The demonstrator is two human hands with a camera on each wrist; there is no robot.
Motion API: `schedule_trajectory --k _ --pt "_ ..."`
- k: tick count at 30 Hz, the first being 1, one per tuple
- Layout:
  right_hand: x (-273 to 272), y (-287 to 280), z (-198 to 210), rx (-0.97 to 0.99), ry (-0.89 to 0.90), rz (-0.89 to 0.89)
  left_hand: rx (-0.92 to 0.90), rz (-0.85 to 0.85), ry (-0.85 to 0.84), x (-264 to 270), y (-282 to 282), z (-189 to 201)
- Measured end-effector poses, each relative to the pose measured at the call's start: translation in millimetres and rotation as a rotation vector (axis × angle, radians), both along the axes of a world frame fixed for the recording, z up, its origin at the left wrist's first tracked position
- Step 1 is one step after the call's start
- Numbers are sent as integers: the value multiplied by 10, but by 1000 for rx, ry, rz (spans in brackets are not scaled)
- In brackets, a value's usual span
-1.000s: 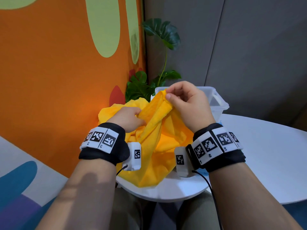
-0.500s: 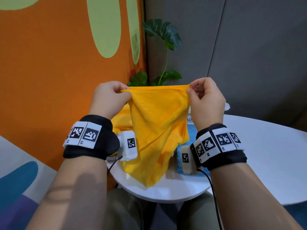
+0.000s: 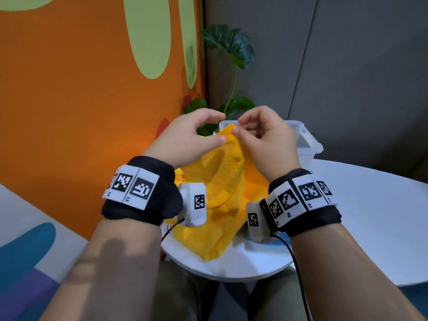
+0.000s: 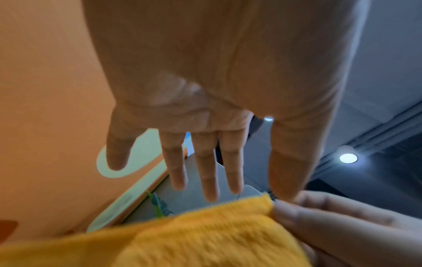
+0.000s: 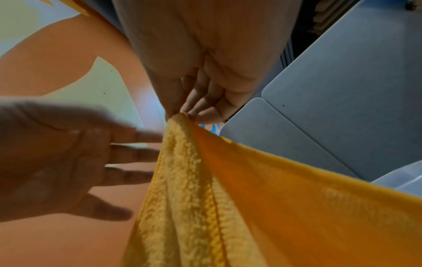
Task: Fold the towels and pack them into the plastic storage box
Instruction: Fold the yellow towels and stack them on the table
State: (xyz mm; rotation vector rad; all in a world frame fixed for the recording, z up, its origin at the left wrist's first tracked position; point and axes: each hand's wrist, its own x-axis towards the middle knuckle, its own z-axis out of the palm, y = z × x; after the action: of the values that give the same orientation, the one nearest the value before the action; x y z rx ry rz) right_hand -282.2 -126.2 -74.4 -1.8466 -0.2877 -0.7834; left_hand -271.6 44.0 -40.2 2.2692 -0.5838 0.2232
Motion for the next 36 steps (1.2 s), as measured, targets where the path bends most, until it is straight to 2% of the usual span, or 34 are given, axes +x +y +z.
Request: schedule_trajectory --k 2,6,9,13,18,24,28,36 --pt "-8 46 7 2 -9 45 17 -71 -3 15 -86 -37" --pt "-23 36 23 -4 -32 13 -27 20 -108 85 -106 -110" --pt "-33 13 0 -101 45 -3 -76 56 -142 106 -92 -120" --pt "-37 28 -54 -174 130 -10 -82 65 -139 124 -79 -112" --pt "-20 45 -40 -167 129 -47 -37 62 -123 97 -85 -112" --pt "-3 48 -34 -210 103 -101 -35 8 -20 23 -171 -82" --pt "-17 36 -33 -243 95 -127 19 -11 -76 19 -142 -90" --pt "-37 94 -113 -504 245 -73 -70 56 -196 48 -106 -63"
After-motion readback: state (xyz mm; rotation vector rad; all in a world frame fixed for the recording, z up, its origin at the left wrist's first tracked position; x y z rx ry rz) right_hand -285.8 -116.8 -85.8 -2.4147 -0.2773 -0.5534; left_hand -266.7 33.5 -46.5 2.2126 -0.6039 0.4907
